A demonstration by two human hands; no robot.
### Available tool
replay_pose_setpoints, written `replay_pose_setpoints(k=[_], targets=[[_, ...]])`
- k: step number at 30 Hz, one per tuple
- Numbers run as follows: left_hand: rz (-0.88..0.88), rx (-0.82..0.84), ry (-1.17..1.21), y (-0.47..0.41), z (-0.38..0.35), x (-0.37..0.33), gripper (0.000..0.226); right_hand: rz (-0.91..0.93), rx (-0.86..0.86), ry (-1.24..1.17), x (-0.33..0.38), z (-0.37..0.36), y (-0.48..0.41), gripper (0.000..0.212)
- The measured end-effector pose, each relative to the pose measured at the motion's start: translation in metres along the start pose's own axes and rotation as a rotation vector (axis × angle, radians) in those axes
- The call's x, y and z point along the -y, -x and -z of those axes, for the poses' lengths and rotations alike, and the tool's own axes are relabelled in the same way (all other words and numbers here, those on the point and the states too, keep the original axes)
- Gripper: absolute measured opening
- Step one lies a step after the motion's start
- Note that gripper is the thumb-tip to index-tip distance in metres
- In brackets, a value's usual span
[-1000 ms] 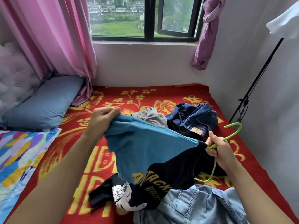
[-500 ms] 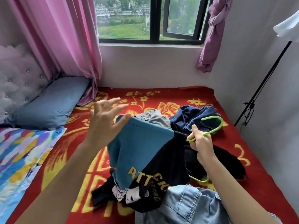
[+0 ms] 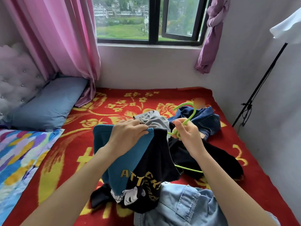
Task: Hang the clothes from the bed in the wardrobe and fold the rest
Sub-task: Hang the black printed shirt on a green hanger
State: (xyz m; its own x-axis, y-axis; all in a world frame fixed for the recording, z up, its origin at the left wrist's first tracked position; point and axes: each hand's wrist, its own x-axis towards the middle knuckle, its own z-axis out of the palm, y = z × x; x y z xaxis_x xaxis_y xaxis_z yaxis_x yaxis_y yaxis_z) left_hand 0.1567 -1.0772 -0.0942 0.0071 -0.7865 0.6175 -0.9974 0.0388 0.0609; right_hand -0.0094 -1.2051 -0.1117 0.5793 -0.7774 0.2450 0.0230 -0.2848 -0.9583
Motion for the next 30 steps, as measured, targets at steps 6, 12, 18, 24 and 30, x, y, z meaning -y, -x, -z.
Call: replay_pose_setpoints(k=[6,12,18,24,30], targets=[[0.338,-0.145,0.023,-0.001,0.021,0.027,0.017,0.689,-0.366,0.528,-0.023,0.006,0.021,0.022],[0.466,-0.321,0.212,-0.005,0.043,0.037,0.016,0.200,0.041,0.487,-0.062,-0.013,0.025,0.032],[0.504,-0.383,0.322,0.004,0.054,0.039,0.015,0.133,0.372,0.436,-0.060,-0.032,0.007,0.034],[0.463,-0.392,0.358,0.040,0.077,0.069,0.048,0.293,0.581,1.226,-0.067,0.009,-0.006,0.017],[0.531,-0.314,0.289,0.080,0.085,0.113,0.021,0.715,0.468,1.167,0.002,0.047,-0.023,0.006]])
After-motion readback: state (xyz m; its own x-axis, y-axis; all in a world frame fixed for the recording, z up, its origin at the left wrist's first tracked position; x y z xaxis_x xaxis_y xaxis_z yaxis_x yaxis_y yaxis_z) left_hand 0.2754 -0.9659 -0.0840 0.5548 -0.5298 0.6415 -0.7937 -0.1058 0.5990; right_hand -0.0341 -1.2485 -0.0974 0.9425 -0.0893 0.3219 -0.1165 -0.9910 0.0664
